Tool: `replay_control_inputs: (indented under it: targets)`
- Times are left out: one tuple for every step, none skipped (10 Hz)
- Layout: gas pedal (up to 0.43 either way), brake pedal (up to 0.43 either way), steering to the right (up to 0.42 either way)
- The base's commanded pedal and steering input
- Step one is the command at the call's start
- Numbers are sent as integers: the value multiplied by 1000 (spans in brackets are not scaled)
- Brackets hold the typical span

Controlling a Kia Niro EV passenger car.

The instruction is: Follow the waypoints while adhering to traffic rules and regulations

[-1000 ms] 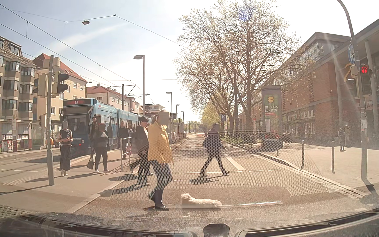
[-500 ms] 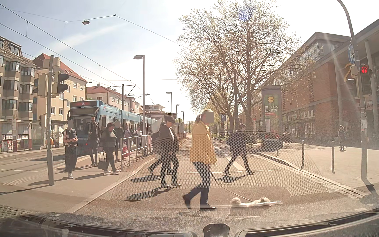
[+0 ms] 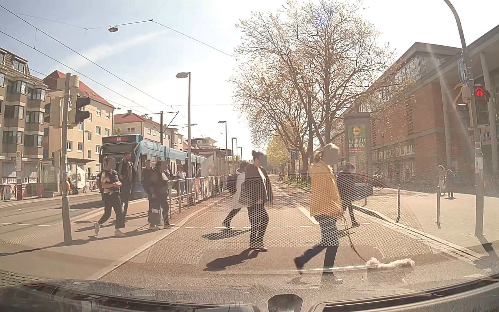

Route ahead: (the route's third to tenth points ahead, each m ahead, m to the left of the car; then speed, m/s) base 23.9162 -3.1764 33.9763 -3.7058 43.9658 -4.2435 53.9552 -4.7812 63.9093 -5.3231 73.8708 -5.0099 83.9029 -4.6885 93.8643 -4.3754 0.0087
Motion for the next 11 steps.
replay_control_inputs:
  targets:
    - [0,189,-6]
    - [0,189,-6]
    - [0,189,-6]
    - [0,189,-6]
    - [0,189,-6]
    - [0,189,-6]
    - [0,189,-6]
    - [0,189,-6]
    - [0,195,-6]
    - [0,189,-6]
    - [0,189,-6]
